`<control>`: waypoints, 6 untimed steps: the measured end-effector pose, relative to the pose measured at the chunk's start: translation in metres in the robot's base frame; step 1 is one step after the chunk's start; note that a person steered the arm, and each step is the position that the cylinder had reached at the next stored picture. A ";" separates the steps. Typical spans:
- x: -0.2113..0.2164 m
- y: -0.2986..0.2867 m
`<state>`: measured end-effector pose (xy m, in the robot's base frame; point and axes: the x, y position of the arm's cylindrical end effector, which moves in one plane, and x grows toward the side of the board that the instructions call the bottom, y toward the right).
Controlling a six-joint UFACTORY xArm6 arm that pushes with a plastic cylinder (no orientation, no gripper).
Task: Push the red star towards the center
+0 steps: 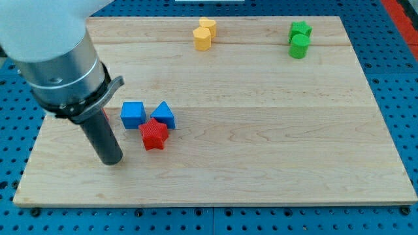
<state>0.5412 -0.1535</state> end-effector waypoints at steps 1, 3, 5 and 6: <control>-0.020 0.030; -0.022 0.169; -0.052 0.173; -0.062 0.188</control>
